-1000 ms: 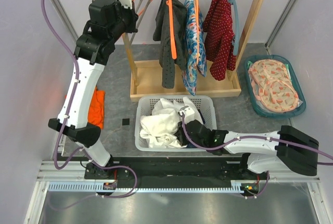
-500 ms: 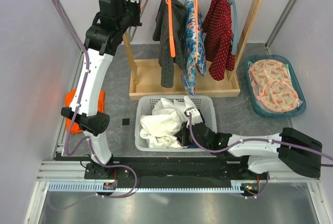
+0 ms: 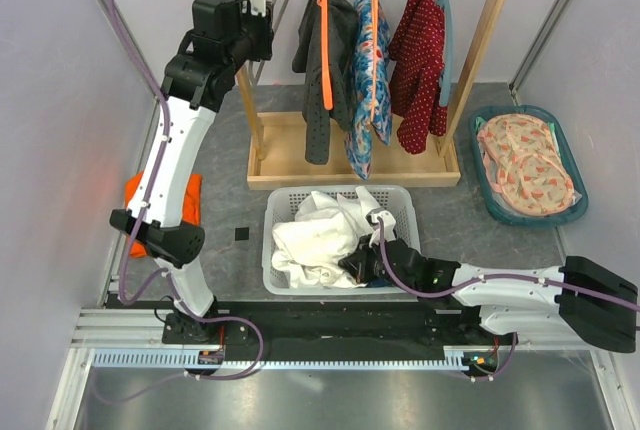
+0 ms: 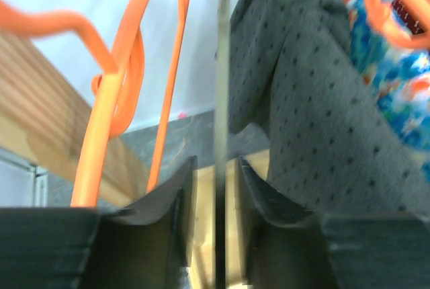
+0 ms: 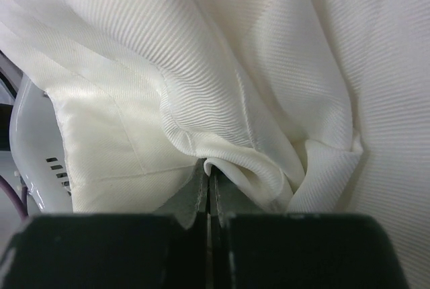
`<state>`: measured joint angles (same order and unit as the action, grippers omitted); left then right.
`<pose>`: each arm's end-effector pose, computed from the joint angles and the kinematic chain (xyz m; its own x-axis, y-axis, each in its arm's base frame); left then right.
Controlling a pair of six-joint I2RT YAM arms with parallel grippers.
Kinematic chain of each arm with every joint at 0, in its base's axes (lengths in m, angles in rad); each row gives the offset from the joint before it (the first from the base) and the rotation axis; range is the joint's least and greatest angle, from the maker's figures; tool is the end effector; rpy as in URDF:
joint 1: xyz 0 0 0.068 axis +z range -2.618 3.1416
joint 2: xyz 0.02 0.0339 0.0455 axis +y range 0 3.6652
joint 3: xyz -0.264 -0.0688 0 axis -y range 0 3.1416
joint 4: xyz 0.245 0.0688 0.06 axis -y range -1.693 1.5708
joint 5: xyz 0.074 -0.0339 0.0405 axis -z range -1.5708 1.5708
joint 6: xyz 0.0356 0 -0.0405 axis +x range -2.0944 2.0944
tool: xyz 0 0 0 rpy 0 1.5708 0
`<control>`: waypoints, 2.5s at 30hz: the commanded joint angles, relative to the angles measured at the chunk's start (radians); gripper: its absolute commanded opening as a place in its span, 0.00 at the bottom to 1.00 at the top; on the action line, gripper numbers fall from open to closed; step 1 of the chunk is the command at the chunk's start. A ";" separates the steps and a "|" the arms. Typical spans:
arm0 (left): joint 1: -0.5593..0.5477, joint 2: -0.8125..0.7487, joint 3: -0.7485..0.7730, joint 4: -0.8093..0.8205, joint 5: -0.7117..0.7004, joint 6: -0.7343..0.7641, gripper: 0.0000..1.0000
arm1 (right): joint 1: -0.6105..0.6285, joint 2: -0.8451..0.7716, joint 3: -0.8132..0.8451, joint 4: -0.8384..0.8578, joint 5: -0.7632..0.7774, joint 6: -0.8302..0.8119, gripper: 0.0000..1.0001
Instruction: Remove the skirt from the hanger
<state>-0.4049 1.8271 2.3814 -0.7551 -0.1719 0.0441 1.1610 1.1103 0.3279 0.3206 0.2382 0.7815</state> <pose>0.3430 -0.1404 0.5271 -0.1728 0.1213 -0.9774 0.2419 0.9672 0.0773 0.0937 0.1947 0.1714 -0.6945 0.1191 -0.7095 -0.4479 0.7002 0.5559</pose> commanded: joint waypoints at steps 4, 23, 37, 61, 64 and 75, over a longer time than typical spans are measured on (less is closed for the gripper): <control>0.000 -0.160 -0.065 -0.015 0.051 -0.032 0.92 | 0.002 -0.044 0.049 -0.074 0.022 -0.022 0.00; -0.224 -0.152 0.059 0.118 0.063 0.010 1.00 | 0.080 -0.357 0.394 -0.718 0.049 -0.129 0.89; -0.224 0.020 0.041 0.148 0.046 -0.050 1.00 | 0.059 -0.124 0.511 -0.300 0.326 -0.406 0.51; -0.222 0.049 0.076 0.178 0.025 -0.004 0.03 | -0.041 -0.067 0.134 -0.178 0.219 -0.068 0.11; -0.222 0.043 0.111 0.215 0.020 0.034 0.02 | -0.047 -0.119 0.244 -0.247 0.132 -0.111 0.51; -0.221 -0.077 0.113 0.267 0.034 0.008 0.02 | -0.035 -0.260 0.565 -0.437 0.139 -0.246 0.81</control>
<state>-0.6224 1.8767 2.4725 -0.6273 -0.1467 0.0456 1.1240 0.9009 0.7757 -0.0612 0.3706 0.6025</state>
